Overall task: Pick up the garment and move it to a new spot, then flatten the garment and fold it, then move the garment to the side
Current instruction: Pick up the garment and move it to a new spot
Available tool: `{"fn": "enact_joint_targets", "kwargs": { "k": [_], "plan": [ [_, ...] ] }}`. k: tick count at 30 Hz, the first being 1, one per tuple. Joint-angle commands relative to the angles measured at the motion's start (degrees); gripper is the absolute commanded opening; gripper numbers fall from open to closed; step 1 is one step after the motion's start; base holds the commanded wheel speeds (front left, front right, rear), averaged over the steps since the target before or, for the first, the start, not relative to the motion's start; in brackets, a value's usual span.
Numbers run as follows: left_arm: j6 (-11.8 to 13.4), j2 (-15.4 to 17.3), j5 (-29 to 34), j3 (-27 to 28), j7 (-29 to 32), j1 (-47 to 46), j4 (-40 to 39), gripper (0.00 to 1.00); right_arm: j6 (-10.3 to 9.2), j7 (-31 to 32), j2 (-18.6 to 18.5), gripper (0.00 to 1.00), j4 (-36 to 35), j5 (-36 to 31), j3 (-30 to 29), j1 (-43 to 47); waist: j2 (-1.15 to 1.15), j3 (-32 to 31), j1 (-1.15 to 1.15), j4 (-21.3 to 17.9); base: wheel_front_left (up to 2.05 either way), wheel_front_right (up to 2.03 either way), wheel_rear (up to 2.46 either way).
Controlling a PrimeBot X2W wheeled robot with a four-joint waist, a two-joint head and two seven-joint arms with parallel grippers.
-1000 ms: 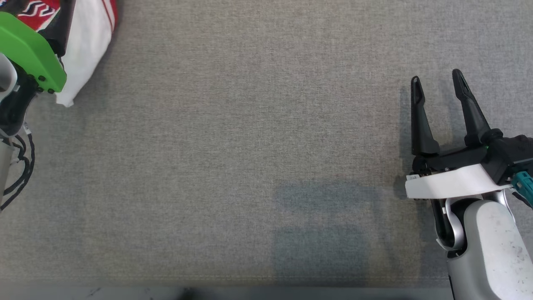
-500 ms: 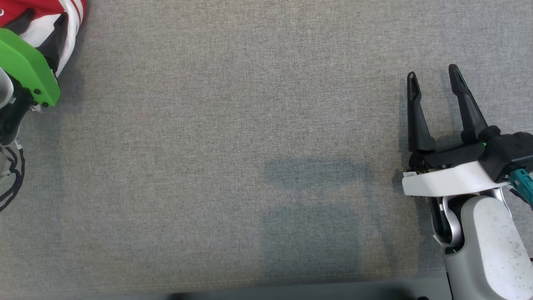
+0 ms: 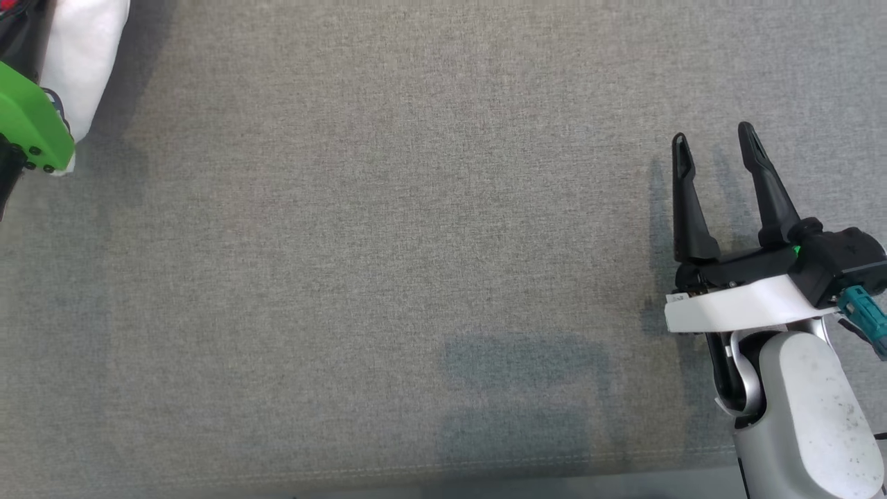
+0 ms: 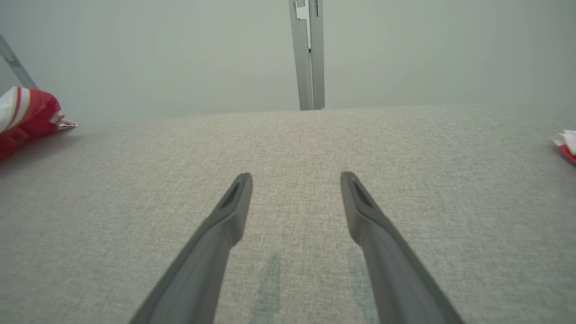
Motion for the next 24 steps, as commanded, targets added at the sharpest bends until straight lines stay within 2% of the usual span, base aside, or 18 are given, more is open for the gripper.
{"fn": "enact_joint_targets", "kwargs": {
  "k": [1, 15, 21, 23, 24],
  "plan": [
    [-0.12, 0.76, -0.51, -0.38, -0.37, -0.97, -0.36, 0.0, -0.04, -0.41, -0.15, 1.0, 0.38, 0.37, 0.04, 0.53, 0.57, -1.76, 0.0, -0.03, 0.0, 0.0, 0.0],
    [-0.12, 3.23, -0.17, -6.72, -2.16, -4.3, -8.16, 0.0, -0.04, -1.36, -0.15, 1.0, 4.22, 3.36, 0.18, 2.36, 0.57, -10.69, 0.0, -2.13, 0.0, 0.0, 0.0],
    [-0.12, 1.88, 0.34, -9.81, -1.98, -5.92, -13.66, 0.0, -0.04, -1.43, -0.15, 1.0, 4.94, 4.35, -0.19, 3.38, 0.57, -13.94, 0.0, -3.51, 0.0, 0.0, 0.0],
    [-0.12, 0.77, 0.52, -10.83, -2.01, -6.37, -15.74, 0.0, -0.04, -1.42, -0.14, 1.0, 4.93, 4.82, -0.25, 3.93, 0.57, -14.97, 0.0, -4.26, 0.0, 0.0, 0.0],
    [-0.12, -0.81, 0.44, -11.74, -2.06, -6.62, -17.4, 0.0, -0.04, -1.42, -0.15, 1.0, 4.95, 5.26, -0.23, 4.25, 0.57, -15.78, 0.0, -5.14, 0.0, 0.0, 0.0]
  ]
}}
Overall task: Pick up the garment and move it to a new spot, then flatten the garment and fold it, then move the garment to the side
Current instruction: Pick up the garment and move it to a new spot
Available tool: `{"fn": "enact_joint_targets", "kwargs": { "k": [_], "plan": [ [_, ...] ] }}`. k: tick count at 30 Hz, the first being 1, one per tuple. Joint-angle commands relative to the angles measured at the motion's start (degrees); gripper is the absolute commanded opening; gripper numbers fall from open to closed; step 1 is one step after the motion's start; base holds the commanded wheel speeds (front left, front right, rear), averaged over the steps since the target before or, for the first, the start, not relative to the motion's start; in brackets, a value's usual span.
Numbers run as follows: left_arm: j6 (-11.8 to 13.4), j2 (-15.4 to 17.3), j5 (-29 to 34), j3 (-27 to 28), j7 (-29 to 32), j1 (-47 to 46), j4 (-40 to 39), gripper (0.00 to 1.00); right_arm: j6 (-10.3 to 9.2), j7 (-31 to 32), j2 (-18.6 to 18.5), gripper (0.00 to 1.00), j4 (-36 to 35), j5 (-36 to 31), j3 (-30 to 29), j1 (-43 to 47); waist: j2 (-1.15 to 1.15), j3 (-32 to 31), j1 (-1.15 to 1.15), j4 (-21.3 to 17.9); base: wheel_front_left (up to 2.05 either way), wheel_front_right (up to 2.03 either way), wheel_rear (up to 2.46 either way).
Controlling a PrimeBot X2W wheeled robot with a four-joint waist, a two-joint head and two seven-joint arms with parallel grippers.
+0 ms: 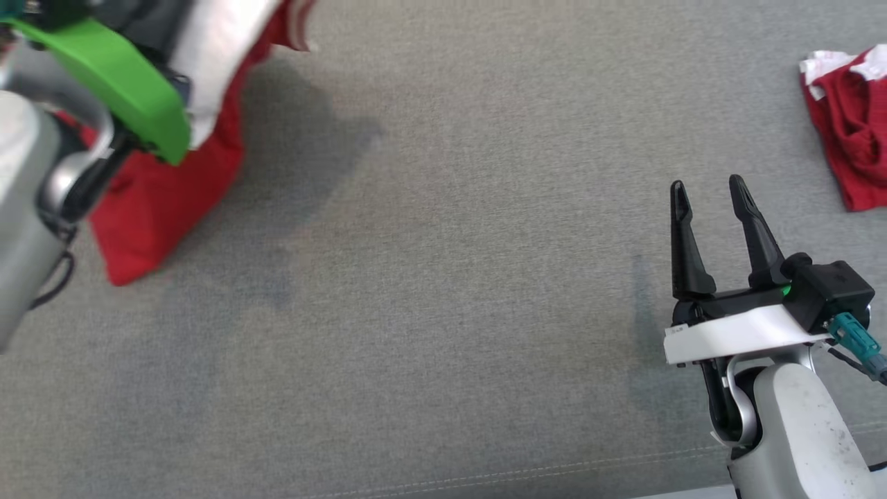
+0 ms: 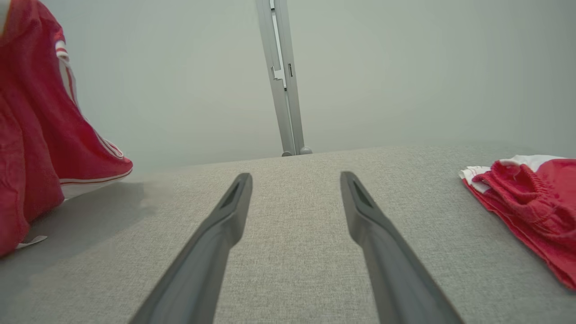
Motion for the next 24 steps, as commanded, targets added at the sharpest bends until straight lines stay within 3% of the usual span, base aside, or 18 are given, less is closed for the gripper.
{"fn": "enact_joint_targets", "kwargs": {
  "k": [1, 4, 9, 14, 17, 24],
  "plan": [
    [-0.12, -1.5, -0.01, -0.41, -0.54, -0.8, -0.85, 0.0, -0.04, -0.18, -0.16, 1.0, -0.01, 0.58, -0.08, 0.91, 0.57, -2.16, 0.0, -2.38, 0.0, 0.0, 0.0],
    [-0.01, -3.86, -0.19, -1.04, -0.99, -0.45, -1.53, 0.0, -0.04, -0.18, -0.16, 1.0, -0.03, 0.92, -0.1, 1.21, 0.57, -2.49, 0.0, -3.26, 0.0, 0.0, 0.0],
    [1.62, -11.9, -2.31, -2.07, -3.97, 3.72, 1.25, 0.0, -0.04, -0.19, -0.16, 1.0, 0.33, 1.73, 0.11, 1.79, 0.57, -2.74, 0.0, -5.28, 0.0, 0.0, 0.0],
    [3.3, -21.26, -4.28, -2.87, -9.27, 9.99, 9.37, 0.0, -0.04, -0.19, -0.16, 1.0, 0.98, 2.65, 1.26, 1.84, 0.57, -2.63, 0.0, -7.13, 0.0, 0.0, 0.0],
    [3.08, -25.97, -4.2, -3.3, -11.45, 13.86, 15.81, 0.0, -0.04, -0.19, -0.16, 1.0, 1.37, 3.32, 2.09, 1.32, 0.57, -2.45, 0.0, -8.33, 0.0, 0.0, 0.0],
    [2.28, -32.19, -2.19, -0.08, -12.5, 19.56, 26.85, 0.0, -0.04, -0.2, -0.15, 1.0, 1.97, 3.63, 2.38, 1.53, 0.57, -2.4, 0.0, -9.77, 0.0, 0.0, 0.0]
  ]
}}
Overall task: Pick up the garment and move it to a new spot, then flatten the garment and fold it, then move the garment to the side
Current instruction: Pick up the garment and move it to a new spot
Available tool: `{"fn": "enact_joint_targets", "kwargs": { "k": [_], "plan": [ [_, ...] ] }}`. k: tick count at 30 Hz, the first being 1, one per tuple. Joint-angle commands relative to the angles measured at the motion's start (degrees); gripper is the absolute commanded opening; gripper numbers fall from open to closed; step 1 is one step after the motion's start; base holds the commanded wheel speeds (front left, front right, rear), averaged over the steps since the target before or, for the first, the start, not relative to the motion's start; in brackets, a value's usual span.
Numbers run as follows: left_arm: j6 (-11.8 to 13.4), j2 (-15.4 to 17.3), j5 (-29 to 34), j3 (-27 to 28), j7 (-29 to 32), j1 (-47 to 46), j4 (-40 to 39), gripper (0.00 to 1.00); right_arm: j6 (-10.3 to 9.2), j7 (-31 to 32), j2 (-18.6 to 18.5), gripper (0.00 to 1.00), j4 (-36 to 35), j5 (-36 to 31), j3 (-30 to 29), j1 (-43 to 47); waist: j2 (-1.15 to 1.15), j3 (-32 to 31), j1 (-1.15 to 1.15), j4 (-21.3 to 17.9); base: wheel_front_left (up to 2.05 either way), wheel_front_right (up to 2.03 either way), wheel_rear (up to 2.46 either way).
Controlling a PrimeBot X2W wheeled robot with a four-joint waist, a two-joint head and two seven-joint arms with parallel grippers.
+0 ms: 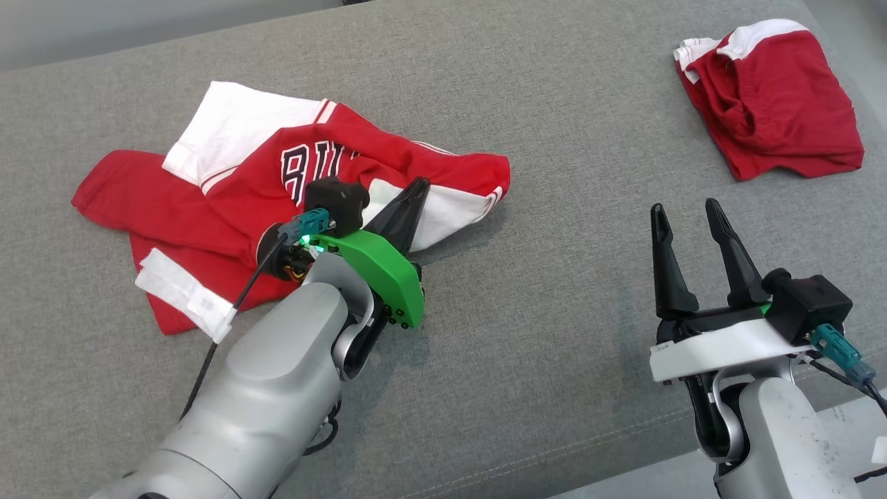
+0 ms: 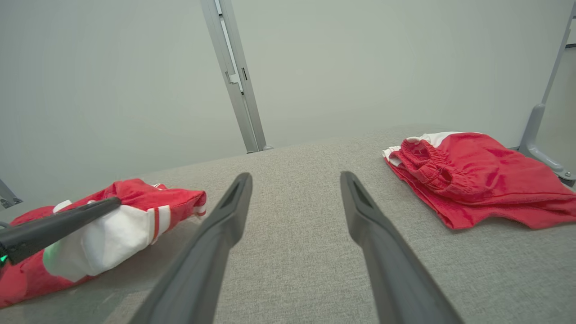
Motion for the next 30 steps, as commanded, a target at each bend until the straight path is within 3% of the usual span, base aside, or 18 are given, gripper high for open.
{"fn": "enact_joint_targets", "kwargs": {
  "k": [1, 2, 3, 4, 18, 30],
  "plan": [
    [-0.32, -0.6, 1.37, 1.12, -0.21, 1.22, 0.91, 0.0, -0.04, -0.2, -0.13, 1.0, 0.2, 0.08, -0.07, 0.34, 0.57, -0.19, 0.0, -0.2, 0.0, 0.0, 0.0],
    [-0.36, -0.92, 2.0, 1.99, -0.22, 1.73, 1.4, 0.42, -0.04, -0.2, -0.13, 1.0, 0.32, -0.02, -0.15, 0.47, 0.57, -0.32, 0.0, -0.17, 0.0, 0.0, 0.0],
    [-0.45, -1.18, 2.6, 2.57, -0.21, 2.22, 1.72, 0.95, -0.04, -0.2, -0.13, 1.0, 0.45, -0.11, -0.27, 0.58, 0.57, -0.53, 0.0, -0.1, 0.0, 0.0, 0.0],
    [-0.52, -1.49, 3.5, 2.92, -0.19, 2.58, 1.99, 1.0, -0.04, -0.2, -0.13, 1.0, 0.54, -0.2, -0.41, 0.7, 0.57, -0.79, 0.0, 0.02, 0.0, 0.0, 0.0],
    [-1.53, -2.74, 10.64, 6.98, -0.19, 8.94, 0.11, 1.0, -0.04, -0.2, -0.14, 1.0, 0.83, -1.75, -1.7, 2.77, 0.57, -5.01, 0.0, 3.92, 0.0, 0.0, 0.0],
    [0.24, -0.47, 21.35, 20.39, -0.2, 20.94, -10.57, 1.0, -0.04, -0.2, -0.13, 1.0, 2.07, -2.95, -2.33, 6.17, 0.57, -10.29, 0.0, 6.47, 0.0, 0.0, 0.0]
  ]
}}
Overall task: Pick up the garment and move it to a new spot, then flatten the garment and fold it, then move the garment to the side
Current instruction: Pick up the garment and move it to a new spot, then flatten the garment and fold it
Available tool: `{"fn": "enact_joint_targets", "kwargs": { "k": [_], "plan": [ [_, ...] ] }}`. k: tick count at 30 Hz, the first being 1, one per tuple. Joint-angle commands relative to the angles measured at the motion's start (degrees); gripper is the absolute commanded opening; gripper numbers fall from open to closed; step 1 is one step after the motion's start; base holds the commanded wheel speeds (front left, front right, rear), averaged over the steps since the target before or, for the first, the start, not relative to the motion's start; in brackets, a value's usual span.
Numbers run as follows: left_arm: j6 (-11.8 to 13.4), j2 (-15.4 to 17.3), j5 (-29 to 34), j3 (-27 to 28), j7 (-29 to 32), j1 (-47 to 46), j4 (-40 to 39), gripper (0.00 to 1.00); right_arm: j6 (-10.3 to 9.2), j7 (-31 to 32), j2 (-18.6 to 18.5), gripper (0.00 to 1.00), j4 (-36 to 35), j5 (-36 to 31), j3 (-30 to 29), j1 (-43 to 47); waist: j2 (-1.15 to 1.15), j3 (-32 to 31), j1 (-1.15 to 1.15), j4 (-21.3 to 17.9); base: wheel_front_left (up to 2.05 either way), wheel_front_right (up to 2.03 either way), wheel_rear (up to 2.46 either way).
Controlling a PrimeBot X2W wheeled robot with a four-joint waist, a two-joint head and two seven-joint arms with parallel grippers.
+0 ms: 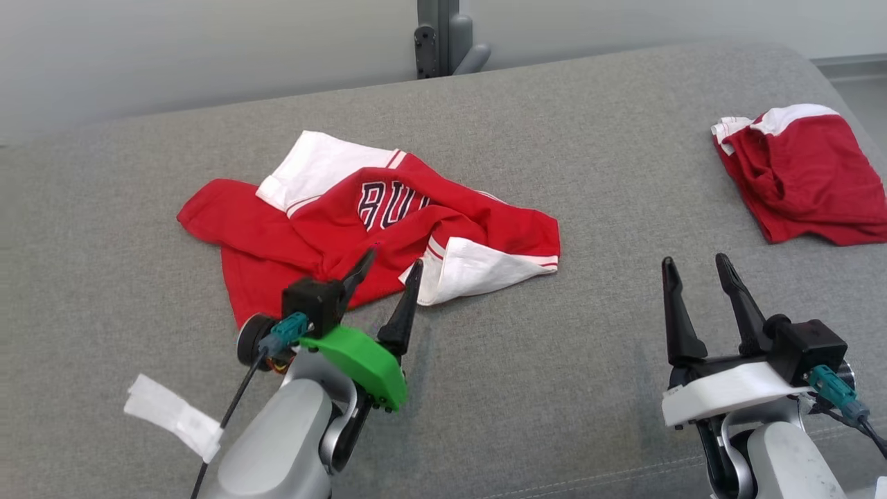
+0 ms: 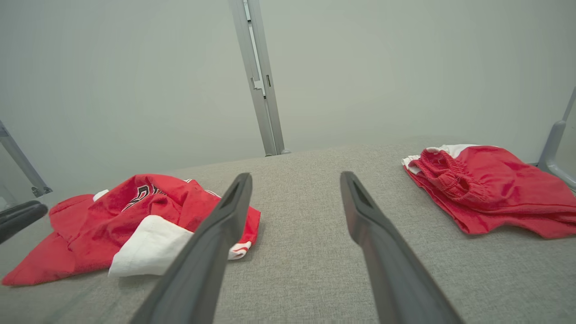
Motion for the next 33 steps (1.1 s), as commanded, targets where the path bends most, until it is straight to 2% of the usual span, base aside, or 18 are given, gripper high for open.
{"fn": "enact_joint_targets", "kwargs": {
  "k": [1, 10, 22, 27, 33],
  "plan": [
    [0.26, 0.53, 0.77, 0.97, -0.12, 1.62, -0.7, 1.0, -0.04, -0.2, -0.17, 1.0, 0.22, -0.31, 0.05, 0.86, 0.56, -1.4, 0.0, 0.56, 0.0, 0.0, 0.0],
    [0.88, 0.63, 5.71, 8.89, -0.11, 12.15, -7.59, 1.0, -0.04, -0.2, -0.17, 1.0, 1.5, -0.22, 0.43, 2.84, 0.56, -4.7, 0.0, 1.35, 0.0, 0.0, 0.0],
    [4.07, 0.49, 11.4, 23.28, -0.11, 25.88, -20.64, 1.0, -0.04, -0.2, -0.17, 1.0, 1.32, -0.11, -0.19, 5.28, 0.56, -7.32, 0.0, 2.25, 0.0, 0.0, 0.0],
    [3.88, -0.22, 13.32, 27.15, -0.11, 29.85, -23.69, 1.0, -0.04, -0.2, -0.15, 1.0, 0.59, -0.2, -0.71, 6.26, 0.56, -7.6, 0.0, 2.8, 0.0, 0.0, 0.0],
    [3.09, -0.94, 15.02, 28.94, -0.11, 31.22, -24.64, 1.0, -0.04, -0.2, -0.16, 1.0, 0.31, -0.22, -0.83, 6.64, 0.56, -7.59, 0.0, 3.33, 0.0, 0.0, 0.0]
  ]
}}
